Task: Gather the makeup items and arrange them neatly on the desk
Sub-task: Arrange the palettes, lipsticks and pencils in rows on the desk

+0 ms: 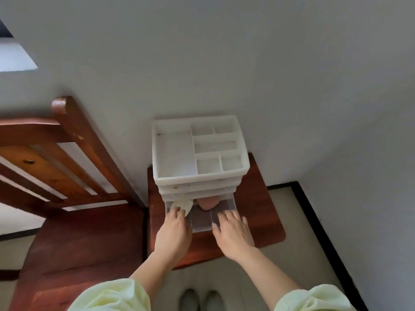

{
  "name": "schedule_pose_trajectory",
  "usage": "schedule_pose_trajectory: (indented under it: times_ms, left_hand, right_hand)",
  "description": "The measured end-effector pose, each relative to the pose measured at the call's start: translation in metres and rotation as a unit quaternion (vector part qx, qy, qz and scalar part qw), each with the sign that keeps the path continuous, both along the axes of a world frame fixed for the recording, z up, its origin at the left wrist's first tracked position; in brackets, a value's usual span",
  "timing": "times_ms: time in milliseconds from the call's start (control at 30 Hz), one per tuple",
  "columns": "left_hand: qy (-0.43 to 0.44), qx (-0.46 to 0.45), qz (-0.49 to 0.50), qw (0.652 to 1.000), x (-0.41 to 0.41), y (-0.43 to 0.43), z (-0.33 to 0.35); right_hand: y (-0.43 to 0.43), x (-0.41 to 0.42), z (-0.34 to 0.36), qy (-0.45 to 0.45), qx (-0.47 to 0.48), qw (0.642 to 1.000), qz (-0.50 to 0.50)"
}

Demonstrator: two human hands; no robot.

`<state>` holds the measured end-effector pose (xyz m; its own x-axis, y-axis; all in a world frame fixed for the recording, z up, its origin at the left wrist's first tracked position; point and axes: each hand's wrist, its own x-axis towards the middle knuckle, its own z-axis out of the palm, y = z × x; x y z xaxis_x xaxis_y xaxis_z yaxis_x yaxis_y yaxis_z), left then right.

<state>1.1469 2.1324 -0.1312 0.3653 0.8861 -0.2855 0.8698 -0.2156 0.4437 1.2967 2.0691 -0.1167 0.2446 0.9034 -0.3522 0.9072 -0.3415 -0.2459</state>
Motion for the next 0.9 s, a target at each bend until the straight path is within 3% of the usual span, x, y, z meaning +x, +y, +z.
schedule_pose_trajectory:
  times_ms: [200,367,700,900]
  left_hand:
    - [-0.049,0.002,0.024,0.999,0.012,0.023,-0.046]
    - [0.004,0.026,0.017,1.0,0.019,0.029,-0.05]
    - [0.124,0.076,-0.098,0.984,0.008,0.044,-0.062]
    - [0.174,0.079,-0.169,0.967,0.002,0.043,-0.064]
  right_hand:
    - [0.043,-0.001,-0.037,0.008,-0.02,0.993,-0.115]
    - [0.067,0.0,-0.058,0.024,-0.06,0.987,-0.144]
    - [0.076,0.011,-0.057,-0.014,-0.076,0.99,-0.117]
    - [0.079,0.01,-0.05,-0.055,-0.133,0.986,-0.081]
